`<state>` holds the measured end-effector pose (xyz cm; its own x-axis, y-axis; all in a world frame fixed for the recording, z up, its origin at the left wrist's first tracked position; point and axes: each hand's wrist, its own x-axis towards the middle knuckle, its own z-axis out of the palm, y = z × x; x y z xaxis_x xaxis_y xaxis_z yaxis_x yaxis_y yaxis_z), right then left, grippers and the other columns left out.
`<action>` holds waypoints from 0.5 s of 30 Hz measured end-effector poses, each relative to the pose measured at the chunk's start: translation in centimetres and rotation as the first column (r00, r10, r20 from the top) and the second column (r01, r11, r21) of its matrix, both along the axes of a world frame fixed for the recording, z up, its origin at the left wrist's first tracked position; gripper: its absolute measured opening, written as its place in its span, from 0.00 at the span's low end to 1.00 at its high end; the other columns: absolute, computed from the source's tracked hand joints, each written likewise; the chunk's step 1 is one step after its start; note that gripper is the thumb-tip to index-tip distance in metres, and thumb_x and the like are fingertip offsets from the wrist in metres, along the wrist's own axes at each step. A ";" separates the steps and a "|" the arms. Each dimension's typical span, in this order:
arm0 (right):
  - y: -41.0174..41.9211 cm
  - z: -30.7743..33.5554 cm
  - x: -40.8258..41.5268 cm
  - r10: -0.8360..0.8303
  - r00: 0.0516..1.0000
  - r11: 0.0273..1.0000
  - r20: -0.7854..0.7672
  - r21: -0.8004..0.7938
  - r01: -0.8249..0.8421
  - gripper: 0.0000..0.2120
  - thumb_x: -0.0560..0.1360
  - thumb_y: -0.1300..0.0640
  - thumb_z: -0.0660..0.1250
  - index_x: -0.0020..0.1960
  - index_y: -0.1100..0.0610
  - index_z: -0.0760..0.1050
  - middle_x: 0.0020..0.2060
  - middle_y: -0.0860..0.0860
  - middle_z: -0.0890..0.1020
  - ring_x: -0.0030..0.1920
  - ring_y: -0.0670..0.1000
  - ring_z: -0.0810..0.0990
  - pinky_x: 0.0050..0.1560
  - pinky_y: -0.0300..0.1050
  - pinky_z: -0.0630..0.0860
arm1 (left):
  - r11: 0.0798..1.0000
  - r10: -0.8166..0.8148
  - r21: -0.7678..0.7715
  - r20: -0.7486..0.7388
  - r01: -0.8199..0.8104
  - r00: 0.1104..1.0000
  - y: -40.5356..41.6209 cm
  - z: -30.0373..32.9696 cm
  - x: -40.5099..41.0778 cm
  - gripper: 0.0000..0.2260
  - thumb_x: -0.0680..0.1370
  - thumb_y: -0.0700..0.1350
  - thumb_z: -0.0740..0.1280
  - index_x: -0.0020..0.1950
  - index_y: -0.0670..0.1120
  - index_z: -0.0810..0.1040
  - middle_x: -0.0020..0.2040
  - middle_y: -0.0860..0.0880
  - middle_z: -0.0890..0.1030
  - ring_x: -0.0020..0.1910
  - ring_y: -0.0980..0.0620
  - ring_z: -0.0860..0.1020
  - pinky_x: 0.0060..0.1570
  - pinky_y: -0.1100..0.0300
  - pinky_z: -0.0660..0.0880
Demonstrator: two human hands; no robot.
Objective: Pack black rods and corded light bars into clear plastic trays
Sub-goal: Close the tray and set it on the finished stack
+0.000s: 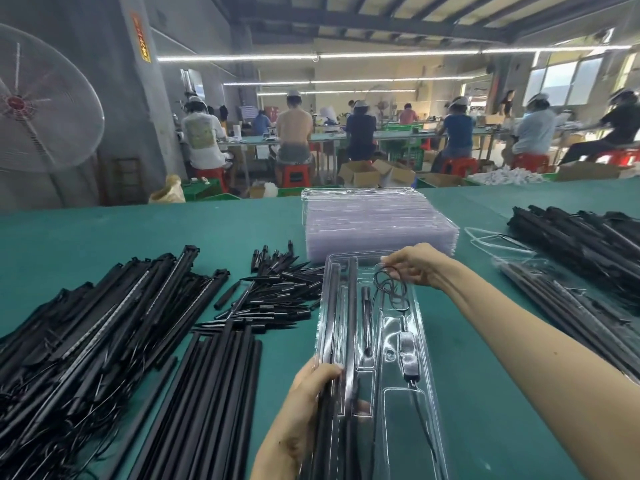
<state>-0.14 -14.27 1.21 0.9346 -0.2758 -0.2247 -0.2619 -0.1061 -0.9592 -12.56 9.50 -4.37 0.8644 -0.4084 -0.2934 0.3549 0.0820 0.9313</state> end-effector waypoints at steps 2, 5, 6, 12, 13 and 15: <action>-0.2 -0.2 0.1 0.033 0.999 0.999 -0.014 0.035 -0.033 0.05 0.70 0.62 0.74 0.43 0.63 0.80 0.34 0.54 0.84 0.31 0.48 0.80 0.42 0.41 0.79 | 1.000 0.021 -0.003 0.018 -0.021 1.000 0.0 -1.2 0.1 0.07 0.78 0.31 0.59 0.44 0.38 0.74 0.27 0.49 0.80 0.23 0.59 0.78 0.22 0.70 0.71; -0.4 -0.6 -0.2 0.046 0.999 0.993 -0.023 0.107 -0.043 0.11 0.69 0.58 0.74 0.47 0.63 0.80 0.36 0.54 0.84 0.31 0.47 0.79 0.35 0.37 0.77 | 0.997 0.026 -0.075 0.023 -0.025 0.999 0.5 -2.4 0.3 0.12 0.71 0.40 0.69 0.52 0.37 0.75 0.32 0.48 0.83 0.30 0.53 0.82 0.27 0.65 0.76; -0.5 -0.9 -0.3 0.048 0.999 0.992 -0.026 0.121 -0.044 0.11 0.69 0.57 0.74 0.47 0.63 0.79 0.36 0.54 0.84 0.31 0.47 0.79 0.33 0.36 0.76 | 0.996 0.024 -0.090 0.013 -0.023 1.000 0.5 -2.6 0.3 0.18 0.68 0.43 0.69 0.54 0.37 0.76 0.34 0.47 0.84 0.32 0.51 0.83 0.29 0.63 0.77; -0.9 -1.6 -1.0 0.035 0.996 0.987 -0.084 0.157 -0.022 0.06 0.71 0.63 0.72 0.46 0.64 0.77 0.40 0.57 0.83 0.32 0.50 0.80 0.29 0.36 0.74 | 0.997 0.030 -0.074 -0.039 -0.033 0.999 0.4 -2.6 -0.5 0.27 0.70 0.44 0.75 0.66 0.37 0.70 0.42 0.44 0.85 0.34 0.48 0.84 0.27 0.64 0.76; -1.0 -1.6 -1.1 0.042 0.995 0.984 -0.094 0.178 -0.025 0.05 0.72 0.65 0.71 0.46 0.64 0.76 0.40 0.58 0.82 0.28 0.48 0.79 0.23 0.34 0.69 | 0.997 0.018 -0.072 -0.023 -0.020 1.000 0.4 -2.7 -0.5 0.23 0.71 0.44 0.73 0.63 0.38 0.72 0.39 0.48 0.85 0.32 0.52 0.83 0.25 0.66 0.75; -1.0 -1.8 -1.2 0.033 0.995 0.981 -0.098 0.194 -0.014 0.04 0.73 0.67 0.69 0.45 0.64 0.74 0.39 0.59 0.81 0.25 0.47 0.77 0.18 0.33 0.63 | 0.998 -0.010 -0.066 0.018 0.011 1.000 0.3 -2.6 -0.7 0.14 0.70 0.43 0.70 0.54 0.42 0.76 0.33 0.54 0.84 0.28 0.59 0.81 0.22 0.69 0.72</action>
<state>-1.34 -15.30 -0.56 0.9105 -0.1962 -0.3640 -0.3570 0.0710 -0.9314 -13.23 9.76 -6.97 0.8647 -0.4355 -0.2504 0.3400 0.1403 0.9299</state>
